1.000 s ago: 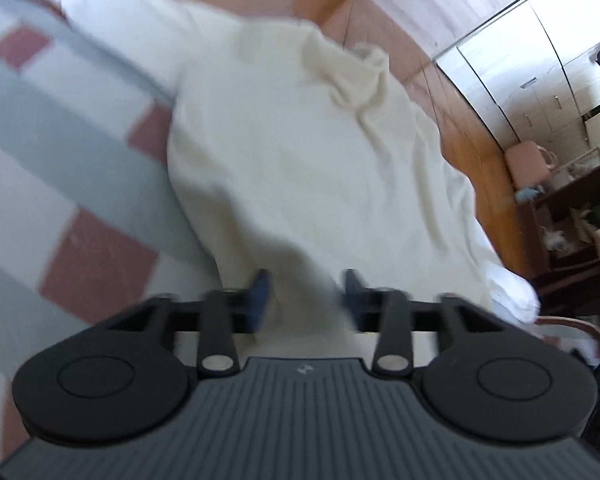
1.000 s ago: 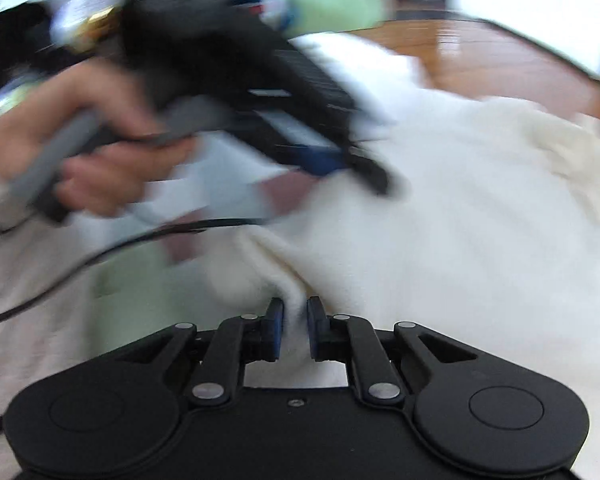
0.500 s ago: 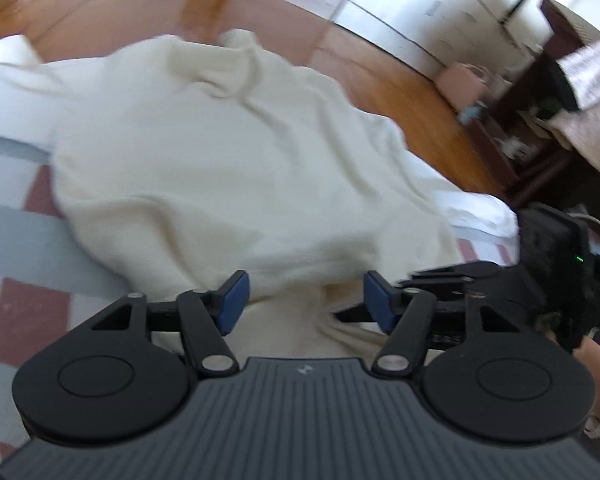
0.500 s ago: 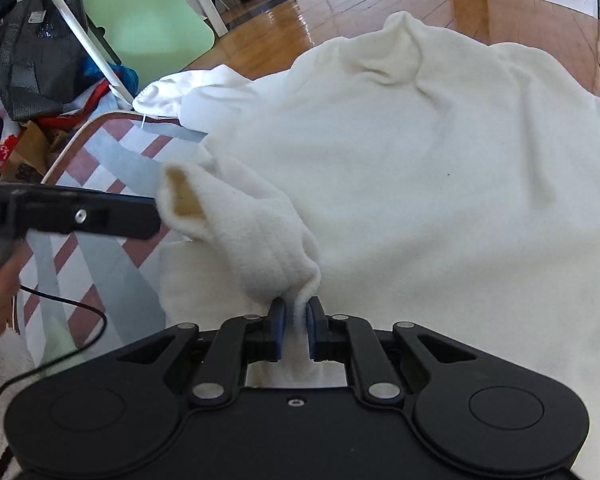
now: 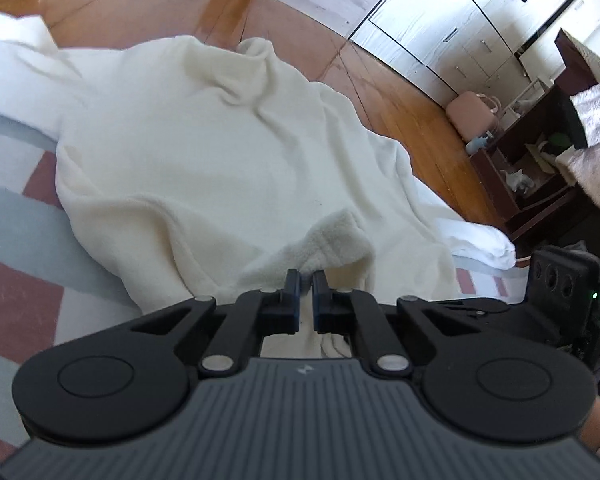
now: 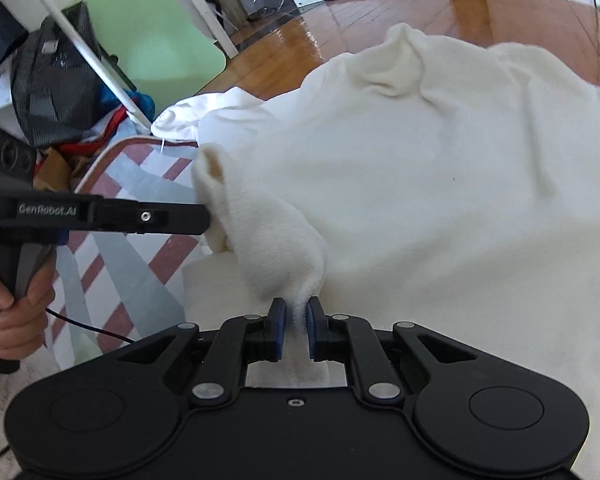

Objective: Fold clothes

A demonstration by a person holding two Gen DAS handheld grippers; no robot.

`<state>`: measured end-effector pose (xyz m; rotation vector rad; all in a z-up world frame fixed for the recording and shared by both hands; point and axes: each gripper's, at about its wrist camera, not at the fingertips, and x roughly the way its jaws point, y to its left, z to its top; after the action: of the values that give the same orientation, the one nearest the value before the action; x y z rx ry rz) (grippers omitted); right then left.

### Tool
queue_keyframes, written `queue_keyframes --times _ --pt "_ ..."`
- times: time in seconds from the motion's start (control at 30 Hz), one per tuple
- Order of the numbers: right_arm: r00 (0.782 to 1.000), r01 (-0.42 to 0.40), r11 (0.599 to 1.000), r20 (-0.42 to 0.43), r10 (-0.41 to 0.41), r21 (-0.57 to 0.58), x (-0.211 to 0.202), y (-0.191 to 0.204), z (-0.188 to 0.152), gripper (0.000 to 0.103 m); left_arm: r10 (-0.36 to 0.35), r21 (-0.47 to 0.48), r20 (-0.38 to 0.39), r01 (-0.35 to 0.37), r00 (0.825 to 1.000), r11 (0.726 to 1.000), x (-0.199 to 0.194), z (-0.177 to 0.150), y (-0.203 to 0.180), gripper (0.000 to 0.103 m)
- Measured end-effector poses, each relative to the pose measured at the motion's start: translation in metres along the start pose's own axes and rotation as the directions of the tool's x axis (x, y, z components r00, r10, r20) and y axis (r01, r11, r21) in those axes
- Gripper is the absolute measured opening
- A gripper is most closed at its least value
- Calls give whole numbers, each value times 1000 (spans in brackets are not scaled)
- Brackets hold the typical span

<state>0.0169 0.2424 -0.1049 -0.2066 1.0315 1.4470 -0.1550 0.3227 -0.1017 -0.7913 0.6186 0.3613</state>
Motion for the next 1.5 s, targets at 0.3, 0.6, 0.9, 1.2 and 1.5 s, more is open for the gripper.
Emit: queue_keyframes --times 0.3,0.6,0.9,1.2,1.5 --pt "998 -61 998 17 61 18 -8 2 6 13 -80 -171 170 110 982 979 -31 2 9 47" --pt "990 -140 985 38 137 105 -14 -6 8 14 142 -114 -6 -142 990 983 1 -6 5 45" --pt "995 -93 995 -47 91 -40 -14 22 -2 48 205 -35 2 -204 979 978 12 -6 -1 43" --pt "991 -107 993 -72 110 43 -12 -2 -19 19 196 -51 37 -194 980 980 10 -5 1 43" --pt "996 -77 996 -39 79 51 -17 -9 -20 10 210 9 40 -210 977 978 13 -3 -6 44"
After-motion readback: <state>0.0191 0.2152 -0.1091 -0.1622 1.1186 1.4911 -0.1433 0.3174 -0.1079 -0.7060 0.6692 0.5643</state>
